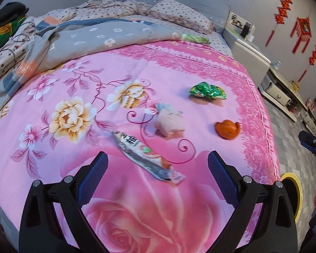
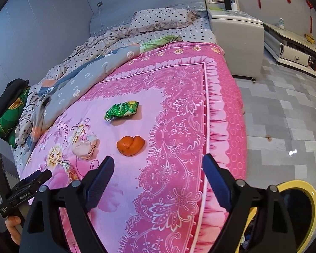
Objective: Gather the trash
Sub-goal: 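Move both tools back to the bed toward the orange peel and pomelo wrapper, then grasp the orange peel with the right tool while the left tool grasps the pomelo wrapper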
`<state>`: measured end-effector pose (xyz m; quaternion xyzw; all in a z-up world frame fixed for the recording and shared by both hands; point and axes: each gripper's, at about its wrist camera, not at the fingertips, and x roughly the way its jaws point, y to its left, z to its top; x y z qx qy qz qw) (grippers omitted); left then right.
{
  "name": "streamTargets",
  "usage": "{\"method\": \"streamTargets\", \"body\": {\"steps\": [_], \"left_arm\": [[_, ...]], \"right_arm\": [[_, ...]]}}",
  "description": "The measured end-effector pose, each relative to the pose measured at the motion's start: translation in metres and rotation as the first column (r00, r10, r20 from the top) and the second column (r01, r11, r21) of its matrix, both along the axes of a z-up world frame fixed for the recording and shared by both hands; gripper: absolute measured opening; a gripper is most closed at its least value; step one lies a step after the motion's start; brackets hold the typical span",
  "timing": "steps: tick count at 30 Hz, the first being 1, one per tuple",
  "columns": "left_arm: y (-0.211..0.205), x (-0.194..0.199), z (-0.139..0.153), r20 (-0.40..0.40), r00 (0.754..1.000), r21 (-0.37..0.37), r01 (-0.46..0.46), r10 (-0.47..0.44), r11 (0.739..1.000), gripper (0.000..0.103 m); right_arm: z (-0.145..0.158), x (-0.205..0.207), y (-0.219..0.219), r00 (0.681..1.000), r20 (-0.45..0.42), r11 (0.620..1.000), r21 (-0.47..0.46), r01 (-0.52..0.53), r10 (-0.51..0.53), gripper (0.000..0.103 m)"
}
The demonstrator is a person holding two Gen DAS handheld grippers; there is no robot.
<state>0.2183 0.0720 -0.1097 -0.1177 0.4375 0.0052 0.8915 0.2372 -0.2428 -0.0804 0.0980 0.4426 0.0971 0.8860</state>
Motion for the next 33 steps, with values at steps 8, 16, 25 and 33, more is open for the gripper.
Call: {"method": "streamTargets", "body": {"steps": [8,16,25,33], "left_arm": [[0.025,0.010,-0.027,-0.052,0.997,-0.031,-0.057,0.055,0.998,0.091],[0.037,0.024,-0.051,-0.094,0.993,-0.052,-0.080,0.075,0.995,0.091],[0.028,0.037,-0.070,-0.114,0.992,-0.055,-0.066,0.059,0.996,0.090],[0.020,0.042,-0.073,-0.089,0.996,-0.036,-0.035,0.032,0.999,0.071]], "right_arm": [[-0.033,0.035,0.043,0.997,-0.054,0.998,0.000,-0.056,0.056,0.082],[-0.065,0.064,0.065,0.992,-0.105,0.997,-0.017,-0.074,0.072,0.082],[-0.093,0.088,0.077,0.988,-0.142,0.997,-0.045,-0.065,0.059,0.082],[-0.109,0.096,0.087,0.986,-0.153,0.995,-0.055,-0.078,0.069,0.072]]}}
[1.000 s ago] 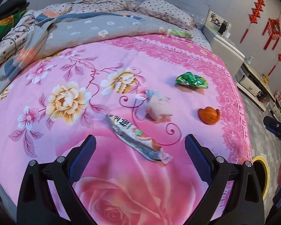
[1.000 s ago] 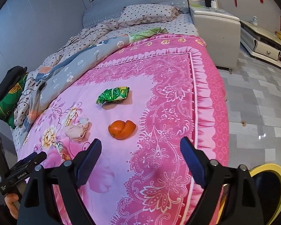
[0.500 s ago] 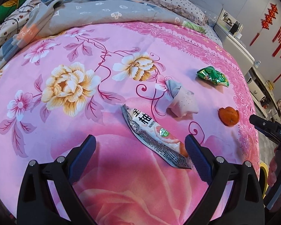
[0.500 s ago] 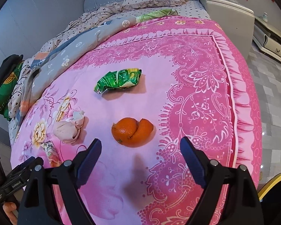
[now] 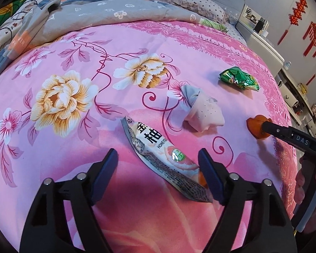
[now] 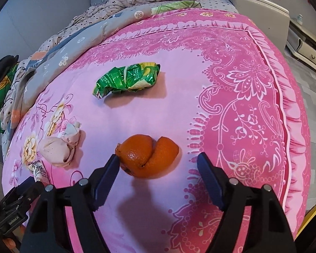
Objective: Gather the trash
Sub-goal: 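Grasp the orange peel with the right tool while the left tool grasps the pomelo wrapper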
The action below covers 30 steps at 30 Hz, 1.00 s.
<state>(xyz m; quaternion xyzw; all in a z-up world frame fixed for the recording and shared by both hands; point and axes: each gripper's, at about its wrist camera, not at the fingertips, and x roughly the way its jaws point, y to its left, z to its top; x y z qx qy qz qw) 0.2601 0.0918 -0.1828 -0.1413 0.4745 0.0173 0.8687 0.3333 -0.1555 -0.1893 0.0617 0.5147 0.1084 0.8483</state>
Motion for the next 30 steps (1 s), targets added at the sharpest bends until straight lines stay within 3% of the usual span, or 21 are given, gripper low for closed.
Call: {"method": "streamTargets", "body": {"steps": [2,8,12,15,30], "left_arm": [[-0.004,-0.001,-0.001,0.004,1.000,-0.001,0.013,-0.013,1.000,0.063],[-0.021,-0.004,0.000,0.033,0.997,0.017,0.069,-0.070,0.997,0.040],[-0.025,-0.005,0.002,0.045,0.995,0.020,0.090,-0.091,0.996,0.034],[-0.022,-0.006,0.002,0.044,0.995,-0.006,0.085,-0.085,0.996,0.031],[-0.016,-0.019,0.012,0.055,0.996,-0.010,0.070,-0.069,0.998,0.016]], "right_arm": [[-0.002,0.001,0.003,1.000,0.005,1.000,-0.003,-0.001,0.001,0.072],[-0.005,-0.001,0.021,0.998,0.009,0.998,0.007,-0.061,0.061,0.053],[-0.006,-0.002,0.033,0.995,0.004,0.995,0.017,-0.097,0.097,0.036],[-0.004,-0.003,0.039,0.994,0.017,0.994,0.004,-0.107,0.107,0.031],[0.022,-0.026,0.021,0.995,0.043,0.996,0.004,-0.094,0.094,0.028]]}}
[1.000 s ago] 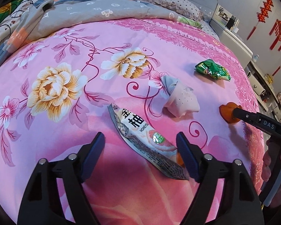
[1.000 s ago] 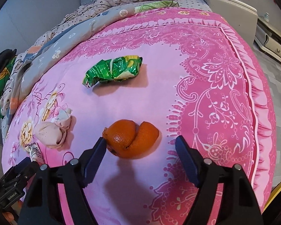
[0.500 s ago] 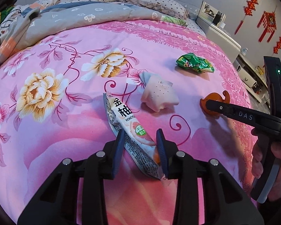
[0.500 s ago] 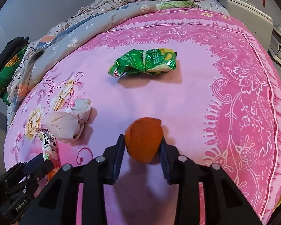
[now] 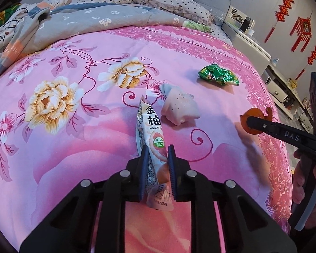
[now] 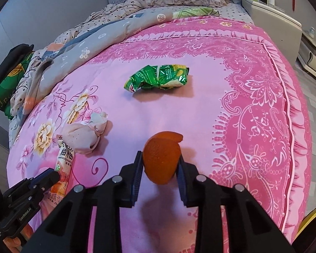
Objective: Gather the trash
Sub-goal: 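Grasp the orange peel with the right tool while the left tool grasps the pomelo wrapper, then carry the orange peel and pomelo wrapper over the yellow bin with both tools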
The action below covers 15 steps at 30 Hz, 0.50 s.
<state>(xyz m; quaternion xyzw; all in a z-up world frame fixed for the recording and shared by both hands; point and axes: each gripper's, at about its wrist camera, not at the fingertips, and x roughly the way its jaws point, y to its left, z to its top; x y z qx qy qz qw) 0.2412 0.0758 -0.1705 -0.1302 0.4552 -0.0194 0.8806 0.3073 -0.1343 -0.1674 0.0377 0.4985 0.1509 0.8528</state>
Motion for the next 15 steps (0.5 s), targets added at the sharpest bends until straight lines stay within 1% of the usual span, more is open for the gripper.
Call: {"method": "streamTargets", "body": {"steps": [5,15], "left_arm": [[0.000,-0.006,0.010,0.019,1.000,0.002,-0.001,0.001,1.000,0.015],[-0.003,-0.024,0.041,0.061,0.998,0.017,-0.001,0.000,1.000,0.015]], "right_arm": [[0.014,-0.017,-0.012,1.000,0.006,1.000,0.008,0.008,-0.008,0.028],[0.044,-0.056,-0.036,0.999,0.031,0.999,0.028,0.027,-0.028,0.028]]}}
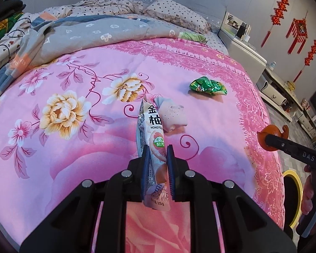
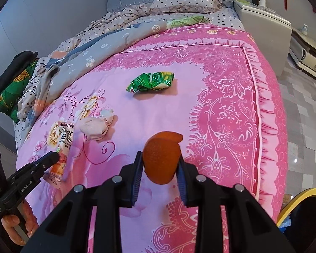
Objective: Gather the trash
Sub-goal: 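Carry the orange peel and pomelo wrapper over the yellow bin with both tools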
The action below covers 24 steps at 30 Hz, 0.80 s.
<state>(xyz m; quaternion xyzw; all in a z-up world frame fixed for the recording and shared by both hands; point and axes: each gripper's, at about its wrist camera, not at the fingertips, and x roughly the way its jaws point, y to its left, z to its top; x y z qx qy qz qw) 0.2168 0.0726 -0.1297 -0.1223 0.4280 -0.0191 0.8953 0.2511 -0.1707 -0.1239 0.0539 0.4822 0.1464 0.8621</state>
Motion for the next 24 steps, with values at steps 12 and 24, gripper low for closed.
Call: {"method": "streamTargets", "body": {"steps": [12,24], "left_arm": [[-0.033,-0.025,0.038,0.041,0.997,0.006,0.065,-0.065,0.998,0.015],[-0.086,-0.045,0.071,0.083,0.984,-0.017,0.159,-0.157,0.987,0.015]], "right_arm": [[0.042,-0.047,-0.034,0.998,0.061,0.999,0.031,0.020,-0.021,0.028],[0.076,-0.086,-0.080,0.988,0.130,0.996,0.045,0.078,-0.083,0.028]]}}
